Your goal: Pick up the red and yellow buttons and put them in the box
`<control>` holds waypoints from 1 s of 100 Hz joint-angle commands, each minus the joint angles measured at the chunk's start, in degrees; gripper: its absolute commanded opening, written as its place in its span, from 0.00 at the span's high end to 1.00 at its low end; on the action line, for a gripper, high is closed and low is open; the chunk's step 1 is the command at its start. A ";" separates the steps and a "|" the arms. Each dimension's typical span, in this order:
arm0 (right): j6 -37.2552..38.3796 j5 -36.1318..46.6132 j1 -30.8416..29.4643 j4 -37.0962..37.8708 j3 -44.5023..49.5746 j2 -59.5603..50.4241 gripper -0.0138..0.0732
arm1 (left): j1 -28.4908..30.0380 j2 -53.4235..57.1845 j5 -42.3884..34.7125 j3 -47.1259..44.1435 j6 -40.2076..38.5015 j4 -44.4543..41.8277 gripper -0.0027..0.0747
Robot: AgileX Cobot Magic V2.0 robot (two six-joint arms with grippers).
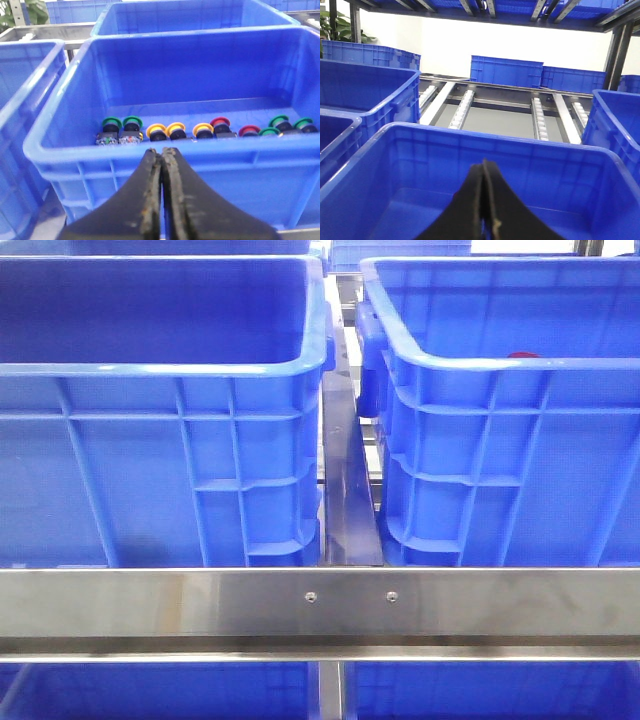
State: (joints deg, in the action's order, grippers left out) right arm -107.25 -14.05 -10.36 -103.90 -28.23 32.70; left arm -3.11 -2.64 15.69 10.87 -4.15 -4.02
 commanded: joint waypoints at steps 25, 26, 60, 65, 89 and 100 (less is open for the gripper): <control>-0.14 -1.16 -0.46 -6.04 -1.59 -0.10 0.92 | 0.06 4.78 -11.41 -7.84 -1.17 -1.13 0.99; -0.14 -1.16 -0.46 -6.04 -1.59 -0.10 0.92 | 0.06 4.78 -11.44 -7.98 -1.17 -1.13 0.99; -0.14 -1.22 -0.46 -6.04 -1.59 -0.10 0.92 | 0.06 4.78 -20.53 -13.05 -1.17 -1.67 0.99; -0.14 -1.22 -0.46 -6.04 -1.59 -0.10 0.92 | 0.06 4.78 -20.93 -13.41 -1.17 -1.67 0.99; -0.14 -1.22 -0.46 -6.04 -1.59 -0.10 0.92 | 0.06 4.78 -20.91 -13.41 -1.17 -1.46 0.99; -0.14 -1.22 -0.46 -6.04 -1.59 -0.10 0.92 | 0.06 4.78 -20.91 -13.41 -1.17 -1.46 0.99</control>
State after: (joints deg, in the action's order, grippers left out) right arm -107.25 -14.05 -10.36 -103.90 -28.23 32.57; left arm -3.11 0.26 -0.30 0.26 -4.75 -5.70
